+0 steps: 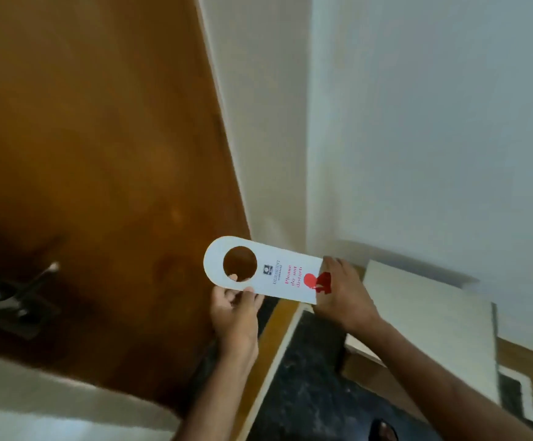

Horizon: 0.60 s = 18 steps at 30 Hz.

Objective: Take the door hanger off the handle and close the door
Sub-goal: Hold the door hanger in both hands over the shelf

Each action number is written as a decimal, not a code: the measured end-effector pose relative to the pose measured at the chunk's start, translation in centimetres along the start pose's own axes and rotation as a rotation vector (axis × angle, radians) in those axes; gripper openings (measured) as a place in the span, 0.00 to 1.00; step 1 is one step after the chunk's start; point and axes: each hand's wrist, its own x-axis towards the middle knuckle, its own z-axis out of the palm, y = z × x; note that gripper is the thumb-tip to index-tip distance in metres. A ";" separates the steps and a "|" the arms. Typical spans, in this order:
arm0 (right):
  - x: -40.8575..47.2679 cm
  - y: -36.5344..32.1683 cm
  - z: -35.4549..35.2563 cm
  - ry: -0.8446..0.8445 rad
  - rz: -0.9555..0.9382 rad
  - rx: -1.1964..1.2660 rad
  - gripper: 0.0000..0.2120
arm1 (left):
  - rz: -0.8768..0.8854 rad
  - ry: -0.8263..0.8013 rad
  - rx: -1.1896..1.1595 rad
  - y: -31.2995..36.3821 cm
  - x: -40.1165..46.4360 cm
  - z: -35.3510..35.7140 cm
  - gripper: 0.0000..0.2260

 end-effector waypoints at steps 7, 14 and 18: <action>-0.5 19.3 -11.5 -0.076 0.198 -0.097 0.39 | 0.201 -0.453 1.145 -7.1 3.1 14.5 0.54; -1.3 34.4 -12.8 -0.190 0.364 -0.101 0.39 | 0.212 -0.777 1.560 -18.8 4.2 25.7 0.42; -1.2 41.7 -8.9 -0.196 0.452 -0.160 0.44 | 0.217 -0.871 1.671 -27.2 5.3 28.3 0.41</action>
